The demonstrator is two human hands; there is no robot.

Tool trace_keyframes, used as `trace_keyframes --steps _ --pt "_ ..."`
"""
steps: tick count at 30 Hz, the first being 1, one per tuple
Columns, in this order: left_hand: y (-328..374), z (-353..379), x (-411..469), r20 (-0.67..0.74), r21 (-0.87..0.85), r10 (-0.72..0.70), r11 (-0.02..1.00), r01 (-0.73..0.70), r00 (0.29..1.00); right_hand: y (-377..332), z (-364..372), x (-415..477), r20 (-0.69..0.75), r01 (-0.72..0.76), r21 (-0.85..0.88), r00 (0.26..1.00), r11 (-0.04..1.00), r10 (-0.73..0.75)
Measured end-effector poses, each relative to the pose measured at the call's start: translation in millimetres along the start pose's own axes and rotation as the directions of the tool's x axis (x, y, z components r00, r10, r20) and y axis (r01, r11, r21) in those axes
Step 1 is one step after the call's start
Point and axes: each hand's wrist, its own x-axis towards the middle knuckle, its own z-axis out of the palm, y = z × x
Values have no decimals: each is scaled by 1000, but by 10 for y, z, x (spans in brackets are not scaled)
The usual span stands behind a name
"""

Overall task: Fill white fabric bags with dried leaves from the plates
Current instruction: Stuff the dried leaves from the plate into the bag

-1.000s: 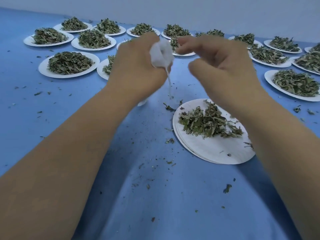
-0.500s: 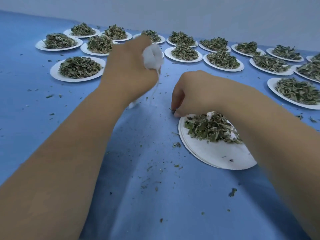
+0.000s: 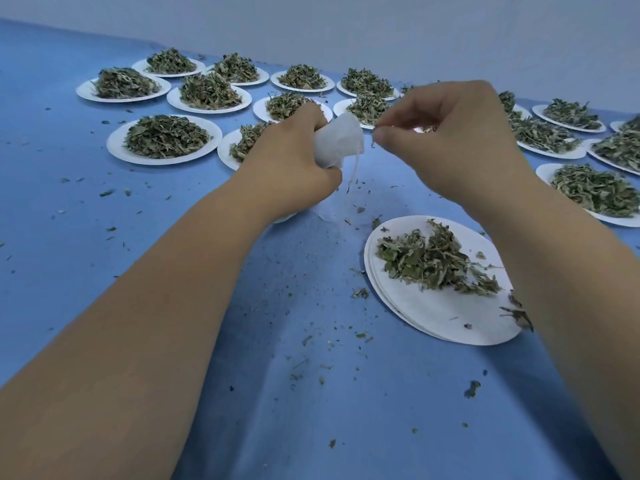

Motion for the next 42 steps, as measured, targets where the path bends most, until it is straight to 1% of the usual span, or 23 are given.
trace_keyframes --steps 2,5,6,8,9,10,11,12,14,15,17,18,19,21,24,26,29,31,33,37,40,41,42 --pt "36 18 -9 -12 -18 -6 1000 5 1000 -56 76 8 24 -2 40 1000 999 1" --pt "77 68 -16 -6 -47 -3 999 3 1000 -93 160 -11 219 -31 -16 975 999 34" --pt "79 76 -17 1 -56 -4 998 4 1000 -99 177 -6 261 -59 -8 964 998 59" --pt "67 74 -20 -2 -64 -26 998 26 1000 -123 205 98 253 -179 4 952 984 172" --pt "58 68 -18 -10 -70 -46 997 46 999 -130 205 158 233 -282 -19 932 959 278" --pt "56 64 -15 -18 -82 -68 994 67 998 -126 200 200 241 -375 -51 895 926 376" --pt "69 58 -14 -18 -94 -88 992 86 996 -119 201 209 269 -410 -63 871 910 411" --pt "90 54 -11 -3 -98 -99 990 99 995 -119 203 172 325 -355 -64 876 933 356" --pt "130 2 -18 114 -126 -111 984 125 987 -153 205 56 406 -164 -49 898 985 170" --pt "128 -60 -23 213 -174 -109 974 147 971 -158 194 11 393 -135 -31 909 990 136" --pt "81 -232 -36 409 -308 -76 927 216 909 -153 198 21 271 -171 3 948 985 164" --pt "55 -311 -45 454 -354 -37 909 218 890 -175 228 53 234 -202 13 953 979 194" --pt "45 -357 -62 459 -370 9 911 182 888 -210 244 63 232 -227 13 948 974 218" --pt "75 -319 -83 398 -321 66 945 72 915 -304 308 76 271 -249 -8 932 968 242" --pt "138 -80 -65 220 -245 86 969 -31 972 -338 347 69 263 -258 -56 928 965 263" --pt "100 16 -40 109 -192 56 981 -34 992 -356 340 76 273 -239 -29 932 971 237" --pt "23 36 -4 -6 -97 -18 995 17 1000 -397 295 51 287 -270 13 923 963 255" --pt "4 32 11 -21 -93 -45 995 43 999 -364 241 61 256 -264 48 935 963 244" --pt "0 30 17 17 -102 -41 994 42 999 -310 178 70 210 -251 109 952 962 225" --pt "29 28 -6 98 -108 -12 994 23 995 -203 105 56 205 -224 140 960 965 193" --pt "38 21 -16 81 -90 -12 996 19 997 -151 48 35 180 -174 159 973 972 145" --pt "39 18 -20 69 -81 -9 997 15 998 -133 18 7 151 -145 176 981 974 119" --pt "41 20 -26 63 -72 -3 997 7 998 -104 -21 -41 87 -104 184 992 978 89"
